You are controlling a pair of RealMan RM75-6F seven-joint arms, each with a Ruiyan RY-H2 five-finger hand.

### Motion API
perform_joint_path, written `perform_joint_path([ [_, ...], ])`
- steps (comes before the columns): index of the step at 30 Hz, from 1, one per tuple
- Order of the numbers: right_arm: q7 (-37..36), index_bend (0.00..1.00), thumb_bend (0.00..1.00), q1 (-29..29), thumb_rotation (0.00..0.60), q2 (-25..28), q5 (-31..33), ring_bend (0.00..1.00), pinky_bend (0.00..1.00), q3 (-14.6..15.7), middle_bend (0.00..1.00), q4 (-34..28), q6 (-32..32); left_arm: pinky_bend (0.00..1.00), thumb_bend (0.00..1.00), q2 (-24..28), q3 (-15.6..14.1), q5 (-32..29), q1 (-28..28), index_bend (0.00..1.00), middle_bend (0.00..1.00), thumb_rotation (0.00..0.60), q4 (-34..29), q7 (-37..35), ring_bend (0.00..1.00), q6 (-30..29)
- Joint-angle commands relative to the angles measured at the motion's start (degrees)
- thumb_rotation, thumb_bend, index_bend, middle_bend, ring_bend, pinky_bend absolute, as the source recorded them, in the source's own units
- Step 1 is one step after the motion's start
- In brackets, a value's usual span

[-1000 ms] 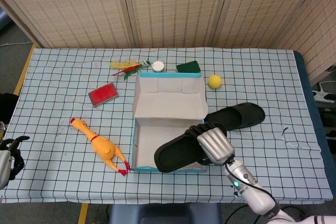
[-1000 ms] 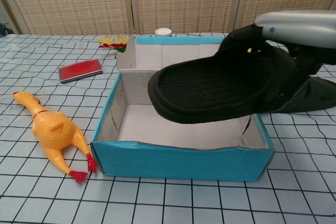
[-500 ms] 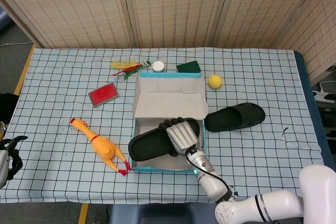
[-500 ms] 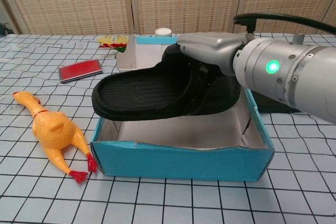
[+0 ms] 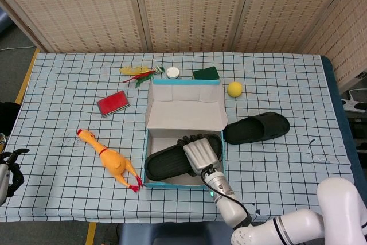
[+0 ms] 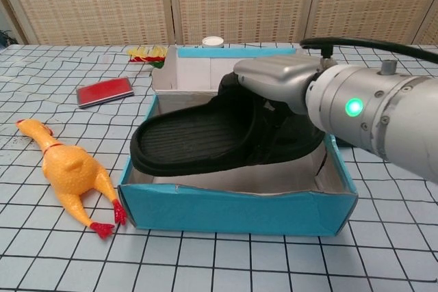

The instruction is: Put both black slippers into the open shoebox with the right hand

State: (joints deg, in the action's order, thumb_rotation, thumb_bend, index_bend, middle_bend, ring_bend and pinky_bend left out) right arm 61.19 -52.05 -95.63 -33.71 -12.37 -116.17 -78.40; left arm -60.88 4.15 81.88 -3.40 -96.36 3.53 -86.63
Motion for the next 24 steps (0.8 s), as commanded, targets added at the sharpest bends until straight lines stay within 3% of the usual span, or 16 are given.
perform_joint_path([
  [1,0.4,0.48,0.02,-0.5,0.6,-0.63,2.05,0.3,0.25,-0.72,0.46,-0.12,-1.11,0.42,0.41,-0.02,-0.03,-0.21,-0.08,0.27,0.25,0.6,-0.03,0.18,0.28,0.3],
  [13,3.34,0.48,0.02,-1.89,0.6,-4.09,6.09,0.3,0.25,0.14,0.46,2.04,-5.37,0.42,0.41,0.08,0.18,-1.4,-0.06,0.27,0.25,0.6,-0.5,1.19,0.28,0.7],
  [24,-1.94,0.48,0.02,-0.81,0.6,-6.68,5.52,0.3,0.25,0.83,0.46,9.03,-1.28,0.43,0.41,0.07,0.1,-1.44,-0.14,0.27,0.25,0.6,-0.47,1.38,0.28,1.0],
])
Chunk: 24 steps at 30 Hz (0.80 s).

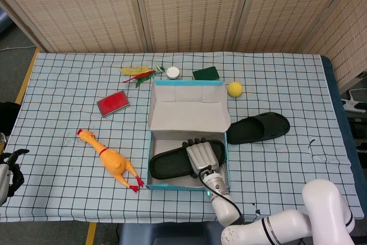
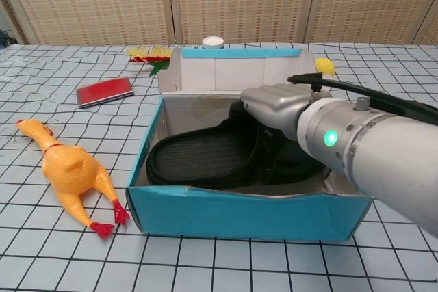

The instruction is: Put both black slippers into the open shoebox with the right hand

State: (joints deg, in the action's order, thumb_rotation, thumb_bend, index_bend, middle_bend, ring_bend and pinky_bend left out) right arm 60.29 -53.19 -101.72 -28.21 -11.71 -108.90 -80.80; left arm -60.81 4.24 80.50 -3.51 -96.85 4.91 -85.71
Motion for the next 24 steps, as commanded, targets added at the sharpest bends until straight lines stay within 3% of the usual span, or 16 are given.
perform_joint_path([
  [1,-1.48,0.48,0.02,0.46,0.6,-0.83,-0.04,0.3,0.25,0.29,0.46,2.73,1.53,0.43,0.41,0.01,0.03,-0.13,-0.07,0.27,0.25,0.6,0.05,0.05,0.28,0.17],
  [5,-2.68,0.46,0.02,0.93,0.6,-1.12,-0.32,0.3,0.25,0.96,0.46,4.97,3.17,0.43,0.41,0.01,0.03,-0.26,-0.12,0.27,0.25,0.6,0.06,0.02,0.28,0.36],
  [8,-3.73,0.31,0.02,1.28,0.6,0.23,0.37,0.22,0.23,1.23,0.41,4.34,5.98,0.43,0.41,0.01,0.05,-0.32,-0.21,0.27,0.25,0.6,0.07,0.09,0.28,0.51],
  [11,-5.51,0.11,0.02,1.72,0.6,2.34,-0.23,0.04,0.15,1.57,0.19,2.56,8.74,0.43,0.41,0.0,0.01,-0.35,-0.22,0.27,0.25,0.6,0.08,0.13,0.28,0.59],
  [13,-6.61,0.03,0.02,1.98,0.6,4.18,-1.48,0.0,0.09,2.19,0.07,0.85,10.39,0.43,0.41,0.02,0.02,-0.46,-0.25,0.27,0.25,0.6,0.05,0.16,0.28,0.7],
  [15,-7.57,0.0,0.02,2.3,0.6,5.96,-2.97,0.0,0.07,2.9,0.01,-0.88,11.36,0.43,0.41,0.06,-0.01,-0.46,-0.24,0.27,0.25,0.6,-0.02,0.11,0.28,0.74],
  [24,-9.48,0.0,0.02,3.15,0.6,12.27,-5.87,0.0,0.04,4.84,0.0,-5.88,11.68,0.43,0.41,0.04,0.02,-0.6,-0.29,0.28,0.25,0.6,-0.08,0.28,0.28,0.82],
])
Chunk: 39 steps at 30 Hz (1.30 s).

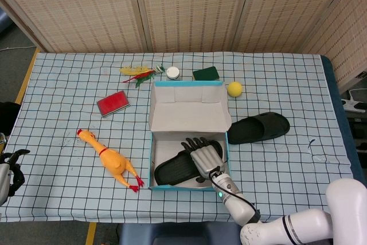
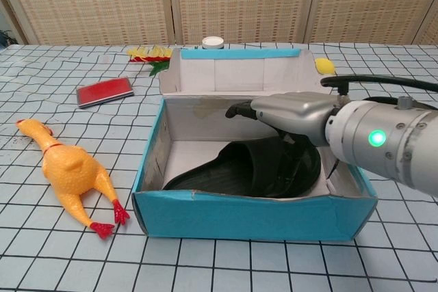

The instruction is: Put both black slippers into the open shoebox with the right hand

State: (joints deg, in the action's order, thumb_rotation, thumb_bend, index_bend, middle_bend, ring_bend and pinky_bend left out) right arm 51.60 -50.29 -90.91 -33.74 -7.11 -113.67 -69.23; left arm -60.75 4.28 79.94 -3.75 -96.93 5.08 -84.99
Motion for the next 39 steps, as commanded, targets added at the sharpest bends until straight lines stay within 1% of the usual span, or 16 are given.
perform_joint_path([
  [1,-1.39,0.0,0.02,0.41,0.6,2.13,-0.75,0.0,0.03,0.14,0.0,-1.53,0.18,0.43,0.41,-0.01,-0.05,-0.05,-0.05,0.28,0.25,0.6,-0.01,0.17,0.28,0.15],
  [2,-2.15,0.0,0.02,0.68,0.6,2.87,-1.31,0.0,0.03,-0.02,0.0,-2.01,0.05,0.43,0.41,0.0,-0.09,-0.06,-0.06,0.28,0.25,0.6,-0.04,0.18,0.28,0.23],
  [4,-3.75,0.0,0.02,1.8,0.6,4.13,-4.54,0.0,0.02,-0.31,0.0,-2.43,-2.33,0.43,0.41,0.04,-0.09,-0.18,-0.08,0.28,0.25,0.6,-0.1,0.15,0.28,0.36],
  [7,-4.25,0.0,0.02,3.73,0.6,5.65,-10.69,0.0,0.03,0.55,0.0,-1.34,-7.21,0.43,0.41,0.11,-0.01,-0.31,-0.05,0.28,0.25,0.6,-0.13,0.11,0.28,0.29],
  [9,-4.4,0.0,0.02,4.72,0.6,7.31,-12.47,0.0,0.04,0.9,0.0,-0.55,-8.84,0.43,0.41,0.11,0.02,-0.43,0.03,0.28,0.26,0.6,-0.19,0.27,0.28,0.14],
  [11,-6.11,0.0,0.02,5.98,0.6,10.09,-12.53,0.0,0.04,0.85,0.01,-0.27,-8.82,0.43,0.41,0.11,0.03,-0.33,0.11,0.28,0.26,0.6,-0.31,0.42,0.28,-0.12],
  [13,-9.06,0.0,0.02,7.26,0.6,13.52,-12.22,0.0,0.04,0.82,0.01,-0.08,-7.23,0.43,0.41,0.09,0.03,-0.29,0.15,0.28,0.26,0.6,-0.43,0.31,0.28,-0.2],
  [16,-13.27,0.0,0.02,8.95,0.6,18.05,-12.19,0.0,0.04,1.58,0.02,1.5,-3.86,0.43,0.41,0.02,-0.02,-0.37,0.04,0.28,0.27,0.6,-0.42,0.66,0.28,0.07],
  [19,-16.54,0.0,0.02,9.97,0.6,21.19,-10.8,0.0,0.04,2.57,0.03,3.97,0.64,0.43,0.41,-0.09,-0.07,-0.59,-0.12,0.28,0.27,0.6,-0.49,1.1,0.28,0.46],
  [22,-18.48,0.0,0.02,9.73,0.6,23.07,-7.23,0.0,0.04,3.03,0.03,6.83,6.38,0.43,0.41,-0.2,-0.11,-0.64,-0.24,0.28,0.27,0.6,-0.56,1.66,0.28,0.62],
  [27,-20.15,0.0,0.02,8.93,0.6,22.11,-4.56,0.0,0.04,3.26,0.03,13.65,11.93,0.43,0.41,-0.38,-0.11,-0.85,-0.21,0.28,0.27,0.6,-0.68,2.81,0.28,0.44],
  [34,-23.45,0.01,0.02,7.97,0.6,17.9,-3.02,0.0,0.03,1.41,0.03,23.09,15.57,0.43,0.41,-0.3,-0.14,-0.93,-0.24,0.29,0.27,0.6,-0.81,2.82,0.28,0.57],
  [39,-24.95,0.03,0.02,7.14,0.6,15.46,-3.11,0.0,0.03,1.24,0.04,28.0,19.35,0.43,0.41,-0.29,-0.19,-0.96,-0.22,0.29,0.27,0.6,-0.79,2.75,0.28,0.61],
])
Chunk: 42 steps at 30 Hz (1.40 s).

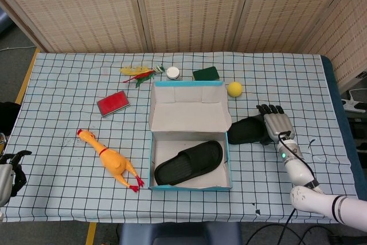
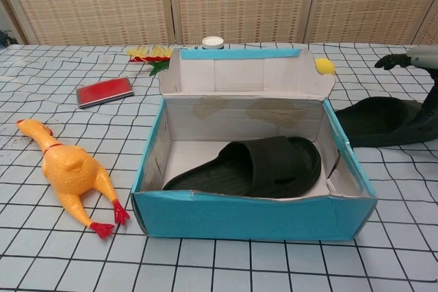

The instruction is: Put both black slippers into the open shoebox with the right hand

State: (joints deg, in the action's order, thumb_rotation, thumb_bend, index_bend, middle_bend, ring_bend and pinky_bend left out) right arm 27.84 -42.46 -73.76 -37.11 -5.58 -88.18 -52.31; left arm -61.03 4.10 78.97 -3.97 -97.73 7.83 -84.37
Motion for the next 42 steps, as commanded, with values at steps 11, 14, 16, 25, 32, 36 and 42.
perform_joint_path([
  [11,-1.74,0.03,0.02,-3.04,0.6,-6.85,3.47,0.0,0.03,-0.42,0.04,11.64,8.28,0.43,0.41,0.07,-0.05,-0.16,0.03,0.29,0.27,0.6,0.06,-0.2,0.28,0.12],
  [14,-1.56,0.02,0.02,-3.41,0.6,-7.0,4.12,0.0,0.03,-0.07,0.04,12.36,9.33,0.43,0.41,0.05,-0.05,-0.25,0.01,0.29,0.27,0.6,0.07,-0.18,0.28,0.21],
  [16,-1.52,0.01,0.02,-3.6,0.6,-6.78,4.58,0.0,0.02,0.16,0.04,12.41,9.97,0.43,0.41,0.05,-0.05,-0.28,-0.04,0.29,0.27,0.6,0.06,-0.06,0.28,0.28],
  [25,-2.06,0.01,0.02,-3.8,0.6,-5.96,5.31,0.0,0.02,0.7,0.04,13.25,10.67,0.43,0.41,0.01,-0.04,-0.43,-0.13,0.29,0.27,0.6,0.01,0.28,0.28,0.42],
  [32,-2.76,0.01,0.02,-4.45,0.6,-7.09,6.5,0.0,0.02,1.24,0.04,16.33,13.64,0.43,0.41,-0.17,-0.25,-0.51,-0.12,0.29,0.27,0.6,0.08,0.68,0.28,0.62],
  [36,-2.67,0.01,0.02,-4.92,0.6,-7.99,6.74,0.0,0.02,1.88,0.04,17.95,14.73,0.43,0.41,-0.19,-0.12,-0.82,-0.3,0.29,0.27,0.6,0.08,0.79,0.28,0.92],
  [42,-2.08,0.02,0.02,-5.49,0.6,-9.34,7.67,0.0,0.02,3.1,0.05,20.03,15.63,0.43,0.41,-0.1,-0.08,-0.93,-0.4,0.29,0.27,0.6,-0.03,0.81,0.28,1.08],
])
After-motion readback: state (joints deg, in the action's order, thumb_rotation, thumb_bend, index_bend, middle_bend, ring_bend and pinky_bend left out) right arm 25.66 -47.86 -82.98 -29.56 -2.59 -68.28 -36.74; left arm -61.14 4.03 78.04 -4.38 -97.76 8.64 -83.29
